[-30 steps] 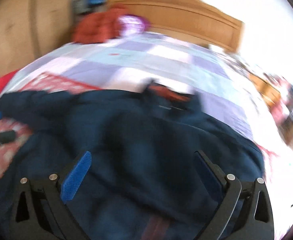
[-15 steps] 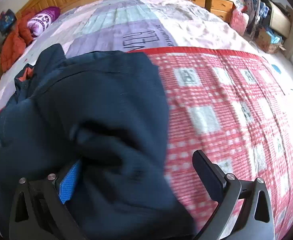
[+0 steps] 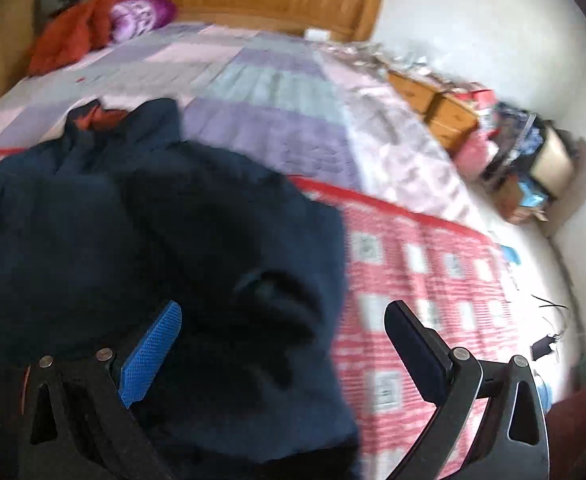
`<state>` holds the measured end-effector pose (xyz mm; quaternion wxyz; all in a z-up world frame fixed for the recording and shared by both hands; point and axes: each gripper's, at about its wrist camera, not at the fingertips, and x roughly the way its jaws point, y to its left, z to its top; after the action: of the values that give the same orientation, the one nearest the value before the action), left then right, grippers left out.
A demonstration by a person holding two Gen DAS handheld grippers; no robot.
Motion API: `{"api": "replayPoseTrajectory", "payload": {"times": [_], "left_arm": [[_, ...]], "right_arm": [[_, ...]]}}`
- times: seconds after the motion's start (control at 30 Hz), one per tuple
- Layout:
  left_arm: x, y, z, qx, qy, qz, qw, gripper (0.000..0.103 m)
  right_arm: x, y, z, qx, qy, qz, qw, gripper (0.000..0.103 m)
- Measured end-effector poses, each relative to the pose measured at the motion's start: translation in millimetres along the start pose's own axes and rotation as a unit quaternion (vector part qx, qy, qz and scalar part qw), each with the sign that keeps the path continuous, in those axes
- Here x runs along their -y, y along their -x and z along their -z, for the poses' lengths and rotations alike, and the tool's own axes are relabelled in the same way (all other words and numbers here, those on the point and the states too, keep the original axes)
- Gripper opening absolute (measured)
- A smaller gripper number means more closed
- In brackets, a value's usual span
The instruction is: Fold large clothes
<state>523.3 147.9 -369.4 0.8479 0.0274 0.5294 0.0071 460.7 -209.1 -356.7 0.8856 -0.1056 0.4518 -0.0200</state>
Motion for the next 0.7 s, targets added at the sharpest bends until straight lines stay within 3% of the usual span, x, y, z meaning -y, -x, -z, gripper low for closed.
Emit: {"api": "replayPoseTrajectory", "payload": {"times": [0.07,0.13,0.27,0.37,0.43,0.5,0.53,0.6,0.7], "left_arm": [[-7.7,-2.9,1.8,-0.003,0.022,0.019,0.9996,0.103],[-10.6,0.0,2.8,-0.002,0.024,0.023,0.9994,0.103],[-10.3,14.3,-1.4,0.012,0.0,0.008,0.9999,0.103],[2.5,38.3,0.7,0.05,-0.007,0.021,0.9985,0.103],[12.7,50.1,7.3,0.063,-0.017,0.032,0.9974,0.103],[19.3,47.8,16.7,0.047,-0.028,0.028,0.9981,0.103],[21.0,45.7,21.6,0.037,-0.029,0.019,0.9987,0.103],[15.8,53.6,33.5,0.028,-0.014,0.016,0.9994,0.103],[7.5,75.3,52.5,0.031,-0.005,0.006,0.9995,0.103]], "right_arm": [[-2.3,-18.9,12.5,-0.027,0.015,-0.022,0.999,0.103],[19.9,-25.2,25.5,-0.029,-0.022,-0.047,0.998,0.103],[68.7,-24.8,36.6,-0.038,-0.096,-0.054,0.993,0.103],[63.1,0.3,30.2,-0.009,-0.07,-0.026,0.997,0.103],[48.1,18.6,24.3,0.022,-0.05,-0.055,0.997,0.103],[28.1,25.7,23.3,0.034,-0.017,-0.094,0.995,0.102],[16.0,20.3,28.1,0.021,0.013,-0.112,0.993,0.102],[15.6,-1.8,45.2,-0.023,0.034,-0.107,0.993,0.102],[61.2,-21.3,69.1,-0.059,-0.042,-0.139,0.988,0.102]]}}
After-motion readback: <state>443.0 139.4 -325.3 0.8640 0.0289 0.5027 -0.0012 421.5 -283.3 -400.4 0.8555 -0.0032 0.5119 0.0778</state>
